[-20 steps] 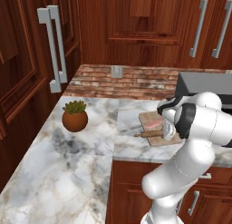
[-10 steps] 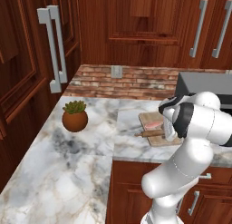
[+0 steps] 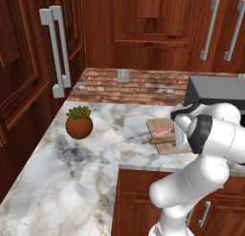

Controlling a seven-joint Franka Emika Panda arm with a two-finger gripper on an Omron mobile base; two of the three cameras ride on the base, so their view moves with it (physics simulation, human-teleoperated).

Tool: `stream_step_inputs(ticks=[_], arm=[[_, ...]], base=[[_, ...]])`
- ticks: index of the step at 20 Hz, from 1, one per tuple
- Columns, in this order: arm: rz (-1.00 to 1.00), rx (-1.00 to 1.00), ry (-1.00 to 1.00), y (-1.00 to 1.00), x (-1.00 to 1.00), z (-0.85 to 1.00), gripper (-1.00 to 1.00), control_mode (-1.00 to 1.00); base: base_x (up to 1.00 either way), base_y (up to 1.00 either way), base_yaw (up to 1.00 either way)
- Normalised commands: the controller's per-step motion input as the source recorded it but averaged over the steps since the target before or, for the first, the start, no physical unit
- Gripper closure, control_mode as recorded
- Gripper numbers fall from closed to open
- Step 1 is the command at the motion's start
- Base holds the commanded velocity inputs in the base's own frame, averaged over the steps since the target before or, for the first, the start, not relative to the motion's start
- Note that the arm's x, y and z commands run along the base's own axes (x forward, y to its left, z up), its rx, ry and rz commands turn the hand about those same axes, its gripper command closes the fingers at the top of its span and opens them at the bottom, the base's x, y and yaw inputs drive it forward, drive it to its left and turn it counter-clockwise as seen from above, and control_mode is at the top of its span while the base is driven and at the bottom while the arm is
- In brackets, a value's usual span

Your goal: Open the cabinet, retrieve the rolling pin, and place it next to the meat on the cutting board to prepare for tenderizing.

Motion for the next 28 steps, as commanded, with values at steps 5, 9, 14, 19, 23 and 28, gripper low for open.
stream_step_inputs(ticks=[5, 9, 14, 19, 23, 28], arm=[[0.05, 0.0, -0.05, 0.0, 0.14, 0.42, -1.0, -1.0], [0.06, 0.0, -0.01, 0.0, 0.17, 0.43, -1.0, -1.0], [0.06, 0.01, 0.0, 0.01, 0.05, 0.38, -1.0, -1.0], [0.04, 0.02, 0.0, 0.14, -0.03, 0.3, -1.0, -1.0], [0.0, 0.0, 0.0, 0.29, -0.18, 0.22, -1.0, -1.0], [0.0, 0.0, 0.0, 0.41, -0.26, 0.18, -1.0, -1.0]], base=[[0.0, 0.0, 0.0], [0.0, 0.0, 0.0], [0.0, 0.0, 0.0], [0.0, 0.0, 0.0], [0.0, 0.0, 0.0], [0.0, 0.0, 0.0]])
